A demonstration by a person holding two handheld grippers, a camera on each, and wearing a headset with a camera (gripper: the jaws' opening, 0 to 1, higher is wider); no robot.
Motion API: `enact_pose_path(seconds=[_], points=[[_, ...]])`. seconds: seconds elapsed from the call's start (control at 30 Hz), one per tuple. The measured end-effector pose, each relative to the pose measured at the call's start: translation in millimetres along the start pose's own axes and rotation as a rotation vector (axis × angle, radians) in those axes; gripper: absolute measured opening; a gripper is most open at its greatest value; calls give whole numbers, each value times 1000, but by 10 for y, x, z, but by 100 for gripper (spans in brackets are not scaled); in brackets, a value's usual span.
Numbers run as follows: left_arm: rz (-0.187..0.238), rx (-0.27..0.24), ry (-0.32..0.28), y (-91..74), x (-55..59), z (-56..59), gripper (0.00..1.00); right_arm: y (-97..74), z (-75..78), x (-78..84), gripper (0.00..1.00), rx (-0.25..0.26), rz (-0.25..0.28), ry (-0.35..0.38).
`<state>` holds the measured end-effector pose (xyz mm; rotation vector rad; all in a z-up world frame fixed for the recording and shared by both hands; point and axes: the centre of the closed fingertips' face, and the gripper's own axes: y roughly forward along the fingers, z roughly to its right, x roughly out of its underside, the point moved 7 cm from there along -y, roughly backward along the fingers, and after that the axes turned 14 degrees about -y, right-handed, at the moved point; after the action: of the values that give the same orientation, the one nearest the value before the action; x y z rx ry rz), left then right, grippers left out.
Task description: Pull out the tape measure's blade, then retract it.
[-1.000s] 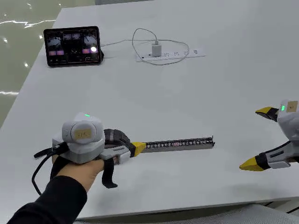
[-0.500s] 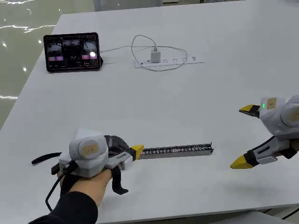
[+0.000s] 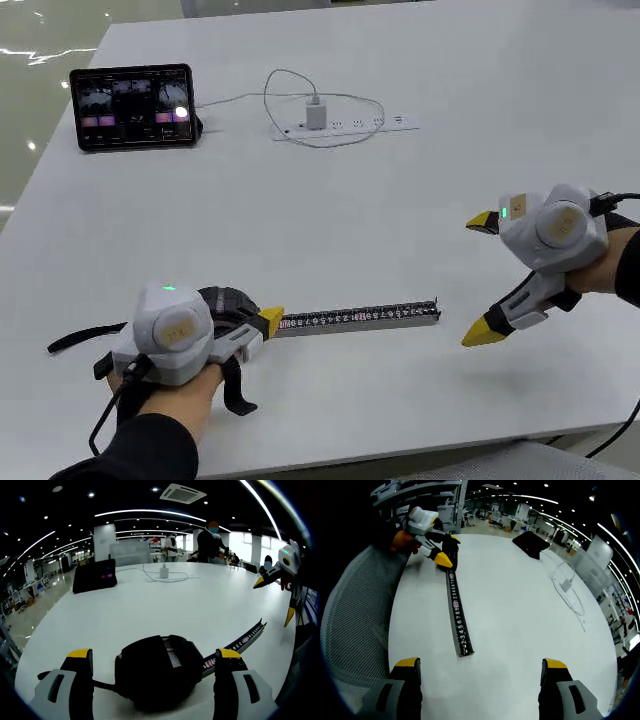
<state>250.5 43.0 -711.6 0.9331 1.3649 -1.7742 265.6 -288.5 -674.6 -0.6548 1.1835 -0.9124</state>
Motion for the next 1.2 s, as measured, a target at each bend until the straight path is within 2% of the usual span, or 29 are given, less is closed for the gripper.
enact_pose_path(seconds=[0.07, 0.1, 0.2, 0.37, 0.43, 0.6, 0.7, 0.83, 0.93, 1.2], points=[[-16, 25, 18, -12, 0, 20, 99, 51, 0, -18, 99, -13, 1, -5], [-21, 14, 48, -16, -1, -5, 99, 82, 2, -26, 99, -17, 3, -14], [-14, 17, -2, -31, -14, -41, 99, 154, 7, -31, 99, -34, -2, -28], [3, 18, -13, -24, -26, -60, 99, 238, 15, -16, 99, -65, 8, -53], [5, 23, -6, -24, -33, -55, 99, 280, 15, 14, 99, -78, -3, -42], [15, 17, -21, -32, -48, -95, 99, 317, 17, 29, 96, -85, -6, -55], [31, 31, -43, -29, -73, -81, 99, 344, 20, 35, 94, -92, -7, -49], [28, 41, -37, -17, -60, -53, 99, 374, -3, 31, 89, -113, -11, -63], [-8, 46, 1, -22, -17, -67, 99, 380, -17, 14, 83, -125, -6, -71], [3, 75, 4, -34, -38, -13, 99, 384, -78, -6, 63, -173, 1, -65]])
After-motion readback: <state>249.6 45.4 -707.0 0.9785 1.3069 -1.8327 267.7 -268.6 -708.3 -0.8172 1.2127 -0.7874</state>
